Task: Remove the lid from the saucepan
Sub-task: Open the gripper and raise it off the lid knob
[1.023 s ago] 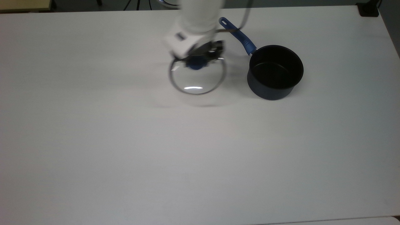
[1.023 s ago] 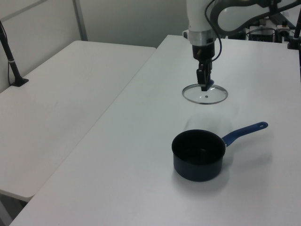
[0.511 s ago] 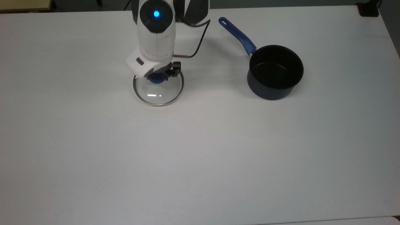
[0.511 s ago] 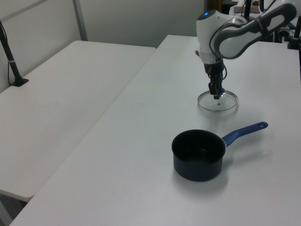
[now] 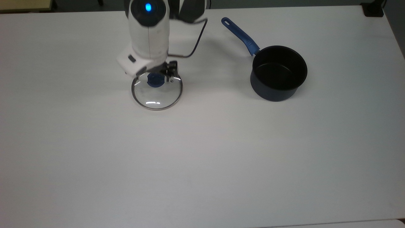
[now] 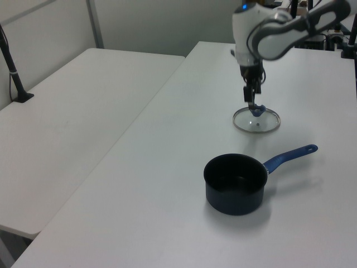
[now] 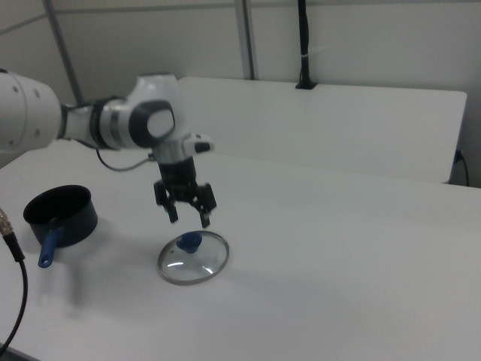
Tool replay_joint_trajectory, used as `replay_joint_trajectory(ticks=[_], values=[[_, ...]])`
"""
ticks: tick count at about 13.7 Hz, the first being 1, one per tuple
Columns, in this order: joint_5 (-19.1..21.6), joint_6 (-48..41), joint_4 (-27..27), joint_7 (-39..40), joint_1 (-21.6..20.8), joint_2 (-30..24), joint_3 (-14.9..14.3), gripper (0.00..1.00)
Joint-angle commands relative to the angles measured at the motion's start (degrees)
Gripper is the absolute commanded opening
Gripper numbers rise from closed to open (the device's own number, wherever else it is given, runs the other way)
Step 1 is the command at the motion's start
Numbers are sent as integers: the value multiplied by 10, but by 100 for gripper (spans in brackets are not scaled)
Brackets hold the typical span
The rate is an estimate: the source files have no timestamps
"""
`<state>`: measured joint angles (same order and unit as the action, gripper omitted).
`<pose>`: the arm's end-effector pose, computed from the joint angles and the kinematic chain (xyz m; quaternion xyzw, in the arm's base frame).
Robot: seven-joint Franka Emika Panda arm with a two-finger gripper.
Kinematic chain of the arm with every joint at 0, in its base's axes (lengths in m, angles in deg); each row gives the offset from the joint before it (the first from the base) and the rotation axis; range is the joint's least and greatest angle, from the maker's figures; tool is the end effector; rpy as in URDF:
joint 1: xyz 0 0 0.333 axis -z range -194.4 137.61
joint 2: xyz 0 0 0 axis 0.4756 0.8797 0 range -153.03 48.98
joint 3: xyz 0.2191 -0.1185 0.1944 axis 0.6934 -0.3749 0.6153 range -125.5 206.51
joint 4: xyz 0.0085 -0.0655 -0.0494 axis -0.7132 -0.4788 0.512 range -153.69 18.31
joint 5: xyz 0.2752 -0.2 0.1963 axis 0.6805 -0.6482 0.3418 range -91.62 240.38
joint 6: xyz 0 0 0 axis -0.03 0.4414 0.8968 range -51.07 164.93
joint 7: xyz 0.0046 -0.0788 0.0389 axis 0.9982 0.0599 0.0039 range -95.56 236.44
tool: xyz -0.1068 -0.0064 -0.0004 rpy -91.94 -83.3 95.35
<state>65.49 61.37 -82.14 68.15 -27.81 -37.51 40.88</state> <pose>0.6087 -0.0129 0.3877 0.9954 0.0112 -0.0641 0.0706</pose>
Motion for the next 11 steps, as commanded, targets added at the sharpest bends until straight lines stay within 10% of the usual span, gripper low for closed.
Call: replay_joint_trajectory(ticks=[1,11], values=[[1,-108,54,-27,-32,-64,5,100],[61,-143,52,-125,-65,-157,-18,100]])
